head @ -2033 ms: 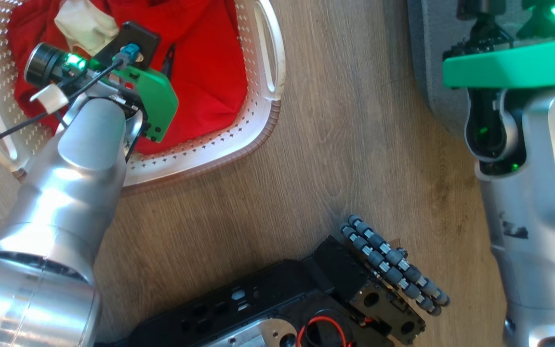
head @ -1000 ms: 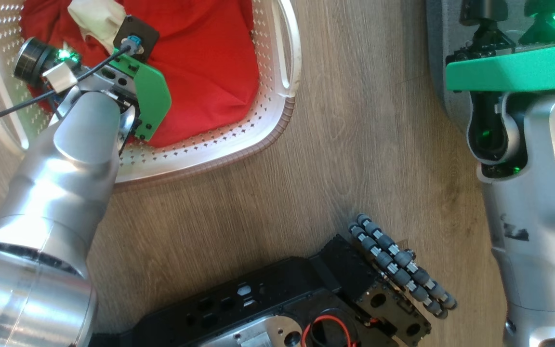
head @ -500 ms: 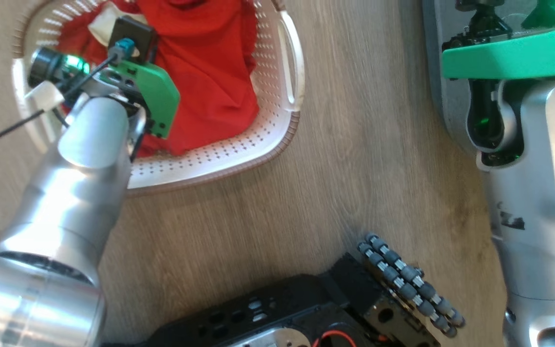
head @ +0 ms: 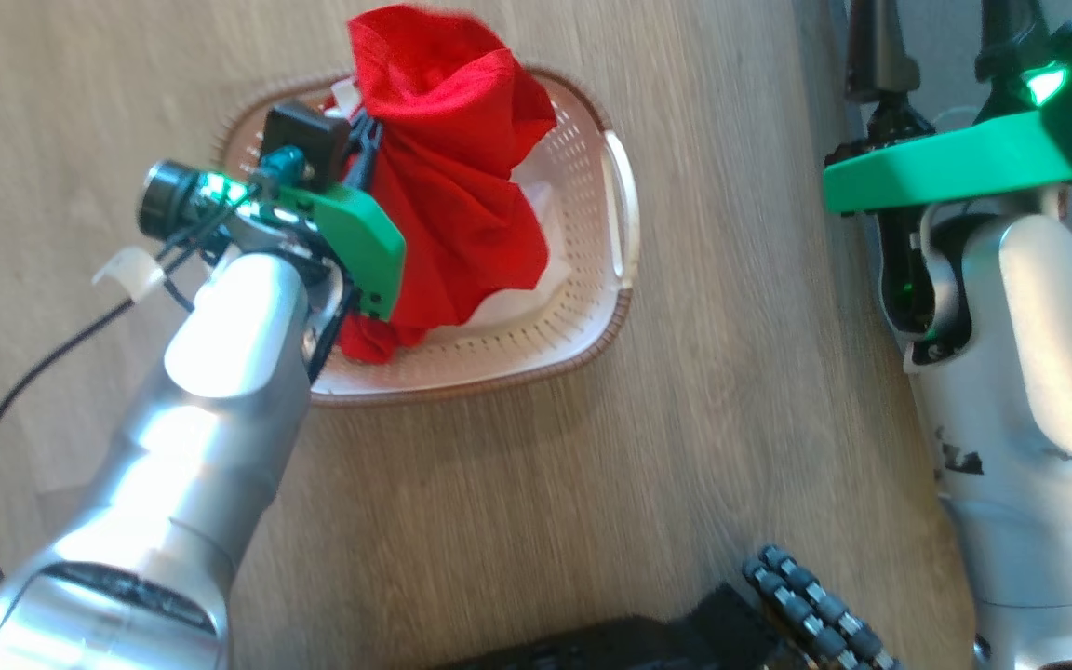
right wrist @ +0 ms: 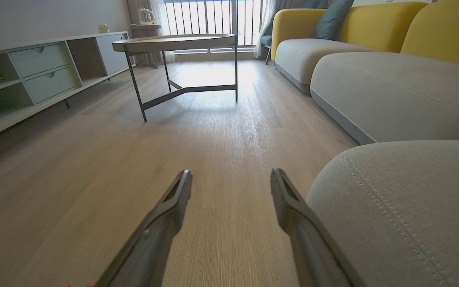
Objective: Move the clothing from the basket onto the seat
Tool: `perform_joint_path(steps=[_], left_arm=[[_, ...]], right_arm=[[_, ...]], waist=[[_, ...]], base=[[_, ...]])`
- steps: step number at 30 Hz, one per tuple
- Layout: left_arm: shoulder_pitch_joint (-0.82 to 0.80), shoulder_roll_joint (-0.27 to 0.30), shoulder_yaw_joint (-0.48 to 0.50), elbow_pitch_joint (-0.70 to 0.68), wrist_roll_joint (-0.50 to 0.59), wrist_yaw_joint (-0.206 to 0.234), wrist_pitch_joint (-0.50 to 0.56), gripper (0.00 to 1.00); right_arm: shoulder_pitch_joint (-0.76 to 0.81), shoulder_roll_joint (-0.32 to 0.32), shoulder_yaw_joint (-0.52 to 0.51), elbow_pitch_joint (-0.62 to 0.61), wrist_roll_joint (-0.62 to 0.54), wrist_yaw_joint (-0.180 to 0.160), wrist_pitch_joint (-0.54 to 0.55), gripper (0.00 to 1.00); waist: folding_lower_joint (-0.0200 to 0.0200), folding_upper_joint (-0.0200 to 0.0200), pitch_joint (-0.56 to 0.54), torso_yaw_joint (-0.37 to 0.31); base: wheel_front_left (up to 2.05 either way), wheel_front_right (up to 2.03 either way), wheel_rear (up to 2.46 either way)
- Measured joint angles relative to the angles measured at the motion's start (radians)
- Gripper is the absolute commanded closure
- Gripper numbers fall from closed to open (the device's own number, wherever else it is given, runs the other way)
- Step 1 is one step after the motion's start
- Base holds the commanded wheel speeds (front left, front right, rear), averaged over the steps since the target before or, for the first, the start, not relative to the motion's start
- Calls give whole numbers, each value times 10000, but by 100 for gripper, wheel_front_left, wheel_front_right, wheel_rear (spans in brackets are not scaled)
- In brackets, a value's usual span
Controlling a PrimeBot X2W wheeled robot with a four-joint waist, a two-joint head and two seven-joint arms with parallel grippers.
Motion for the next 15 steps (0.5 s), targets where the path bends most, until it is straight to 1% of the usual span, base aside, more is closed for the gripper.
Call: perform_joint_path(steps=[15], left_arm=[[1865, -27, 100, -1829, -805, 230, 2, 100]], right_arm=[[1115, -383, 295, 915, 19, 0, 0, 0]], waist=[[0, 0, -2602, 970]], base=[[0, 0, 0]])
